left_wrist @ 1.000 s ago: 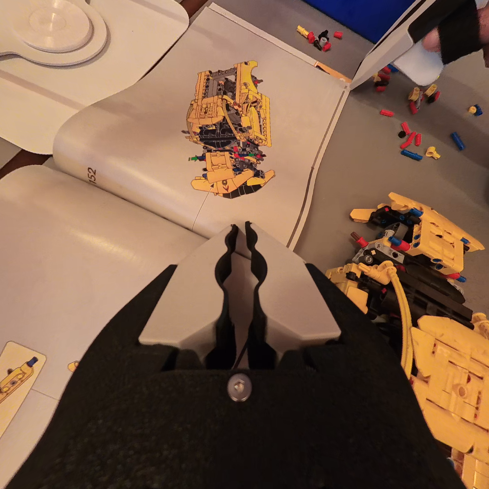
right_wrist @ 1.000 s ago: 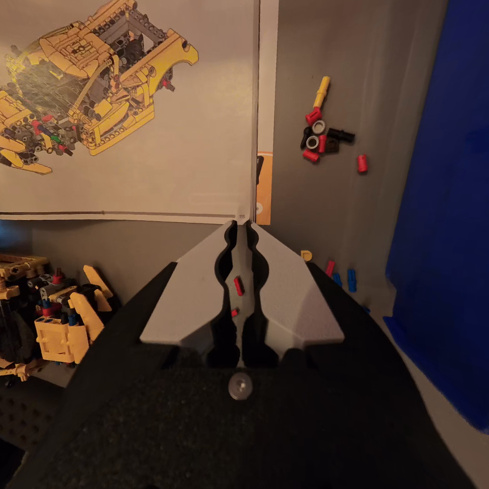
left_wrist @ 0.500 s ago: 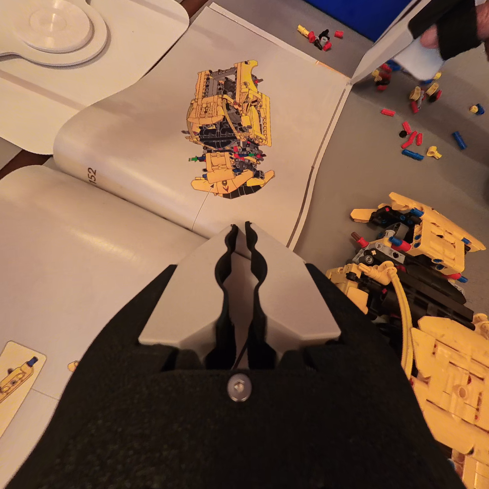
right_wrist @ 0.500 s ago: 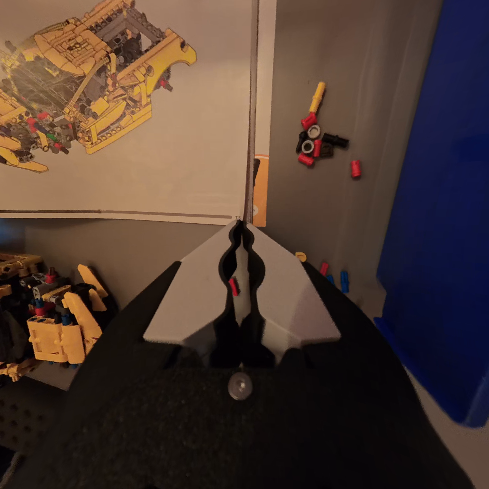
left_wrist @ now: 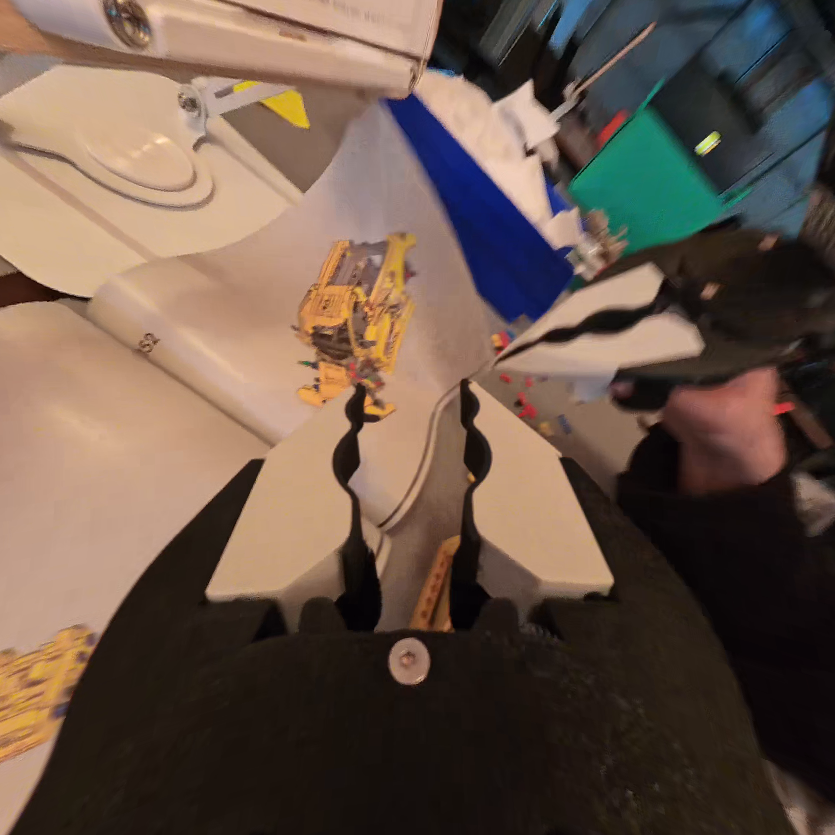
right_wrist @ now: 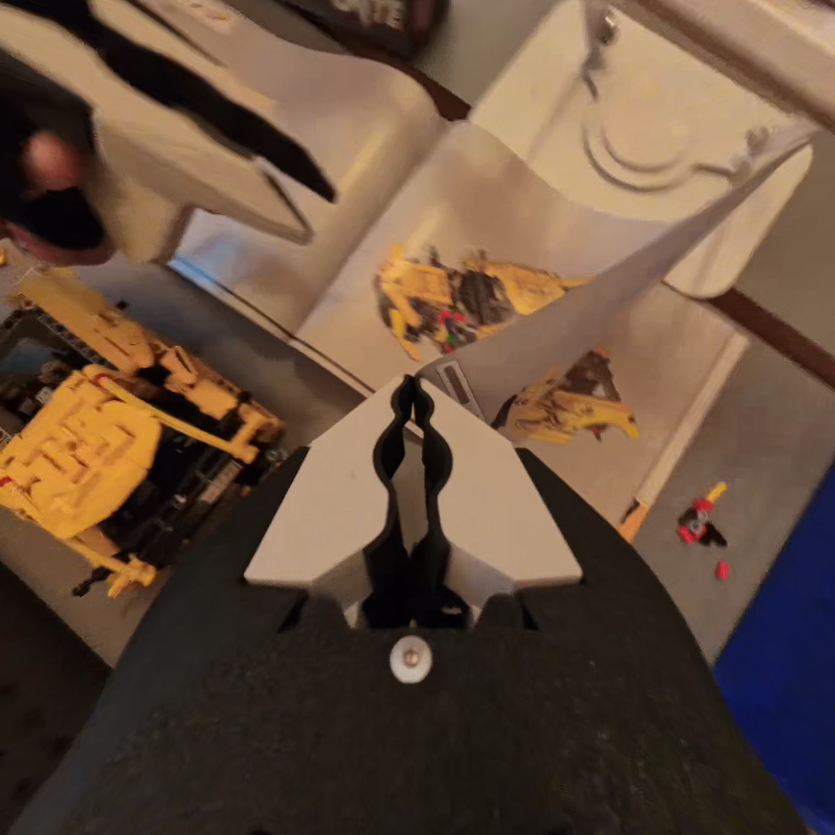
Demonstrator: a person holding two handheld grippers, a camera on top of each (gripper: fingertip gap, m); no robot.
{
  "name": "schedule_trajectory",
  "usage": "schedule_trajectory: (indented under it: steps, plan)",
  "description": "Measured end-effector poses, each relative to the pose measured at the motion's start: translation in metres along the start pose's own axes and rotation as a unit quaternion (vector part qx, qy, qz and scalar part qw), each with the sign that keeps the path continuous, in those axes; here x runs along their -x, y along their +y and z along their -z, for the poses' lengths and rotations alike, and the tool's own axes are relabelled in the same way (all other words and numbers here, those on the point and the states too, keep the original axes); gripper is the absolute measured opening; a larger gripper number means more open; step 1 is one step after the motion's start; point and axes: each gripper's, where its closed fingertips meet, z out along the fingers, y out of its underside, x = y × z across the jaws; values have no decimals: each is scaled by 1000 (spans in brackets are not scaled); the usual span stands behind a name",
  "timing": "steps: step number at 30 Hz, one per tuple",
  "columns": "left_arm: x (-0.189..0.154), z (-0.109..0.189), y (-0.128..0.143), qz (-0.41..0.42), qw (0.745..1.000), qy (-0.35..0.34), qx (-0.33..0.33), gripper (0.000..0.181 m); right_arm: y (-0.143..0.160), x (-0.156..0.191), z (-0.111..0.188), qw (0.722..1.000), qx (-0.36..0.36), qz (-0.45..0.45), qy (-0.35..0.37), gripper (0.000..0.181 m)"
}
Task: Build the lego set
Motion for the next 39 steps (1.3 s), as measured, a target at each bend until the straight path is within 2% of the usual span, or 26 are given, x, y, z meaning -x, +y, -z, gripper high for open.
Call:
schedule_trajectory:
  steps: [2, 5, 10, 11, 12, 13, 15, 18, 22, 25, 28, 31, 33, 34, 37, 39]
  plan:
    - [-7, 3, -2, 44, 998, 41, -8, 48, -7, 28, -12, 999, 6, 49, -1, 0]
    - [-4, 4, 1, 74, 996, 53, -2, 50, -11, 63, -29, 993, 10, 117, 1, 0]
    - [0, 11, -4, 111, 991, 68, -21, 48, -11, 94, -40, 987, 13, 159, -14, 0]
    - [-1, 13, -4, 112, 991, 74, -19, 38, -11, 96, -41, 987, 9, 161, -17, 0]
    - [-1, 17, -4, 106, 991, 76, -17, 7, -15, 98, -41, 986, -6, 163, -16, 0]
    - [4, 20, -4, 104, 993, 62, -17, 0, -21, 100, -39, 986, -31, 165, -20, 0]
    - [15, 31, 2, 102, 994, 41, 7, 0, -35, 114, -27, 979, -102, 166, -66, 0]
    - [44, 66, 9, 96, 995, -7, 36, 0, -54, 116, -4, 962, -200, 159, -96, 17]
    - [81, 138, 22, 93, 991, -69, 61, 0, -62, 97, 11, 955, -244, 133, -108, 31]
    - [105, 188, 31, 101, 985, -128, 58, 0, -50, 82, 0, 970, -178, 84, -143, 39]
    - [117, 215, 34, 121, 980, -152, 44, 0, -50, 68, -14, 971, -123, 149, -138, 55]
    - [121, 222, 41, 134, 978, -151, 48, 0, -53, 69, -43, 953, -56, 257, -152, 82]
    - [123, 224, 48, 139, 976, -159, 62, 0, -49, 80, -64, 939, 26, 286, -188, 78]
    - [123, 224, 51, 140, 975, -159, 69, 0, -46, 84, -76, 929, 63, 302, -206, 85]
    - [127, 225, 62, 142, 970, -173, 94, 2, -41, 69, -111, 903, 142, 363, -183, 101]
    - [132, 227, 67, 144, 965, -191, 104, 4, -43, 61, -123, 889, 170, 391, -170, 113]
